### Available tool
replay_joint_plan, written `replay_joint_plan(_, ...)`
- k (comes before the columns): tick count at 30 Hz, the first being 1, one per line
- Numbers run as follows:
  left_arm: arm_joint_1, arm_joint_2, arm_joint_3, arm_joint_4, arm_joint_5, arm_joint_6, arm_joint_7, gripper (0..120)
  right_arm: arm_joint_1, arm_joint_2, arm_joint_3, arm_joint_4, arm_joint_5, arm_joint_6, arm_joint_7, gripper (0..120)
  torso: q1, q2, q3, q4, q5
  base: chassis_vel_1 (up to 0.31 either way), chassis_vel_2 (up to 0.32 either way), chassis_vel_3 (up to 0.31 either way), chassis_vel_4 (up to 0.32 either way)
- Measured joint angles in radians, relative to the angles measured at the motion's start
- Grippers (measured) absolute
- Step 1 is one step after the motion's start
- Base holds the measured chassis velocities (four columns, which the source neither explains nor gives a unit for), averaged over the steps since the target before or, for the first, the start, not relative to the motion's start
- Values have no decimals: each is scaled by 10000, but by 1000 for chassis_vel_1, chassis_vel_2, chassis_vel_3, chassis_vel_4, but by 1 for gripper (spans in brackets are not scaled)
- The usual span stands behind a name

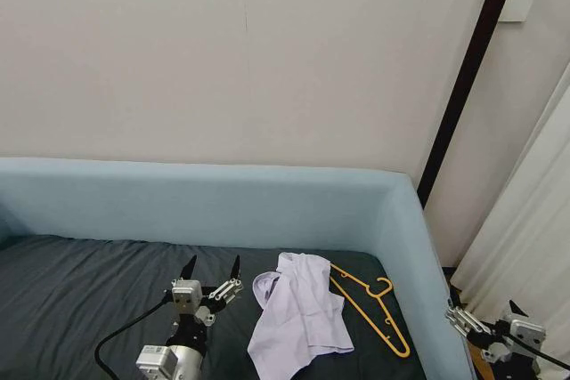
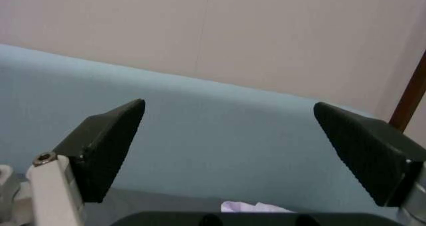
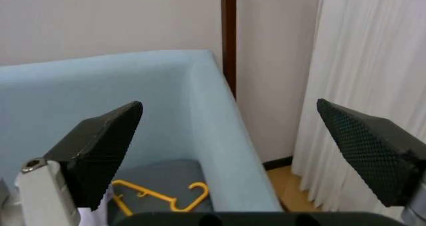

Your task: Pick up the clothes from the sofa and hang them on the clothes hanger.

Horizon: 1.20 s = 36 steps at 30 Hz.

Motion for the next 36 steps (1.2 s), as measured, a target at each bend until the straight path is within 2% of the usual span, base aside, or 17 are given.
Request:
replay_joint_plan(1, 30, -49, -10, -89, -72, 39, -3, 100, 14, 0, -187, 170, 351, -171, 192, 100, 0, 0, 0, 0, 0, 0, 0, 0, 0)
replay_joint_plan(8, 206, -276, -27, -158, 36, 107, -2, 100, 229, -41, -453, -69, -90, 42, 6, 100, 0, 0, 0, 0, 1, 0, 0, 0, 0)
replay_joint_plan(14, 442, -505, 18, -289, 330, 165, 93, 100, 310, -225, -611, 30, 364, -230, 192, 100, 0, 0, 0, 0, 0, 0, 0, 0, 0)
replay_joint_plan(20, 668, -734, 30, -430, 576, 142, 128, 100, 488, -395, -647, -398, -312, 174, -53, 100, 0, 0, 0, 0, 1, 0, 0, 0, 0)
replay_joint_plan(26, 819, -803, -38, -489, 766, 59, 134, 100, 696, -522, -770, -499, -189, 180, -142, 100, 0, 0, 0, 0, 0, 0, 0, 0, 0)
replay_joint_plan(30, 688, -624, -79, 13, 905, -158, 37, 100, 1091, -867, -773, -530, 1544, -213, -490, 100, 0, 0, 0, 0, 0, 0, 0, 0, 0)
replay_joint_plan(31, 688, -624, -79, 13, 905, -158, 37, 100, 1091, -867, -773, -530, 1544, -213, -490, 100, 0, 0, 0, 0, 0, 0, 0, 0, 0)
replay_joint_plan(33, 594, -480, 13, 265, 944, -209, 18, 100, 1369, -1104, -622, -644, 2665, -555, -689, 100, 0, -1, 0, 0, 0, 0, 0, 0, 0)
replay_joint_plan(35, 599, -356, 31, 393, 981, -285, 17, 100, 1743, -1396, -545, -745, 4251, -1074, -617, 100, 0, -1, 0, -6, 0, 0, 0, 0, 0)
replay_joint_plan(36, 657, -313, -25, 413, 992, -340, 4, 100, 2121, -1623, -559, -775, 5735, -1586, -290, 100, 0, -1, 1, -1, 0, 0, 0, 0, 0)
